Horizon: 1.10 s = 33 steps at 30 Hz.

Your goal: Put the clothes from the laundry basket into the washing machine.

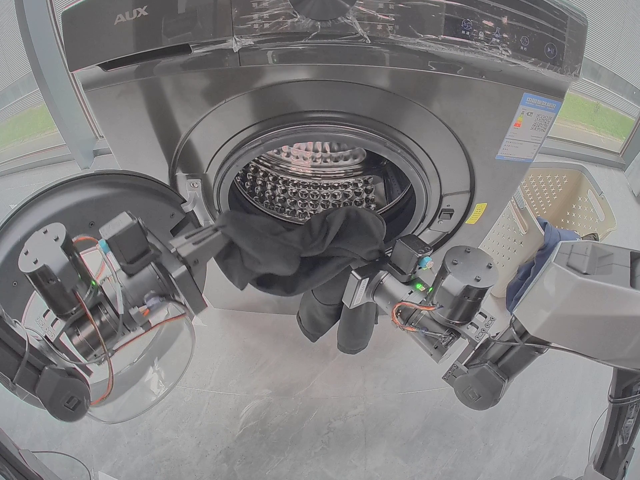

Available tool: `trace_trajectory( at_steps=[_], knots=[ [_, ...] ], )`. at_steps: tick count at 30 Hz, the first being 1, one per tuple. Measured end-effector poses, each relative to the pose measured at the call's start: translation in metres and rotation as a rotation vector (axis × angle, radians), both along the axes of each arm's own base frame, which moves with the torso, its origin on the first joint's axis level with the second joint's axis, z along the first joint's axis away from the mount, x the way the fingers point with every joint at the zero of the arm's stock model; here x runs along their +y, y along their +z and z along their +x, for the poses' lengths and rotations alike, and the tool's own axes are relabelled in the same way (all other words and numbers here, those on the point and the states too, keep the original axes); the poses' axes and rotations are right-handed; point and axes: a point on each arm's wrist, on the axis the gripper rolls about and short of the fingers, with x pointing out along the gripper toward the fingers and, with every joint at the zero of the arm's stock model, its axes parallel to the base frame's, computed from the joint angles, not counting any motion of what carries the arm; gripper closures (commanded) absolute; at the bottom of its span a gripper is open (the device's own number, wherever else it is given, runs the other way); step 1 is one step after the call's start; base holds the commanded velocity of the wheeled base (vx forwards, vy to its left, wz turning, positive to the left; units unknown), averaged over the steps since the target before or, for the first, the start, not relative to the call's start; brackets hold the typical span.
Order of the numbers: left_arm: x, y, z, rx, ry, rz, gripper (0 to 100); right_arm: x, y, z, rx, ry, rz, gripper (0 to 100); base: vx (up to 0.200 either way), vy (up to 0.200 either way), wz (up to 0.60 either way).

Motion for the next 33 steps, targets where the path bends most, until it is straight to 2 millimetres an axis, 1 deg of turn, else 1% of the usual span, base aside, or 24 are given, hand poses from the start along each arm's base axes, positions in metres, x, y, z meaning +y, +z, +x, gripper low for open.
trace_trajectory(
  at_steps=[3,10,14,15,20,25,30,33],
  knots=[
    [0.002,-0.022,-0.001,0.055,-0.013,0.072,100,-0.001,0.006,-0.002,-0.011,0.002,0.01,100,0.0,0.0,0.0],
    [0.004,-0.065,-0.009,0.186,-0.088,0.185,100,0.0,0.016,-0.004,-0.032,0.005,0.028,100,0.0,0.0,0.0],
    [0.003,-0.078,-0.008,0.22,-0.095,0.21,100,0.0,0.018,-0.004,-0.038,0.007,0.033,100,0.0,0.0,0.0],
    [0.003,-0.08,-0.007,0.216,-0.094,0.21,0,0.001,0.018,-0.004,-0.039,0.008,0.034,100,0.0,0.0,0.0],
    [0.003,-0.093,-0.004,0.242,-0.094,0.226,0,0.002,0.02,-0.004,-0.045,0.01,0.04,100,0.0,0.0,0.0],
    [0.001,-0.105,-0.012,0.29,-0.118,0.265,0,0.002,0.021,-0.004,-0.049,0.01,0.044,100,0.0,0.0,0.0],
    [-0.001,-0.112,-0.02,0.293,-0.147,0.312,0,0.004,0.022,-0.004,-0.05,0.013,0.049,100,0.0,0.0,0.0],
    [-0.007,-0.112,-0.02,0.283,-0.167,0.312,0,0.004,0.022,-0.005,-0.047,0.014,0.052,100,0.0,0.0,0.0]
  ],
)
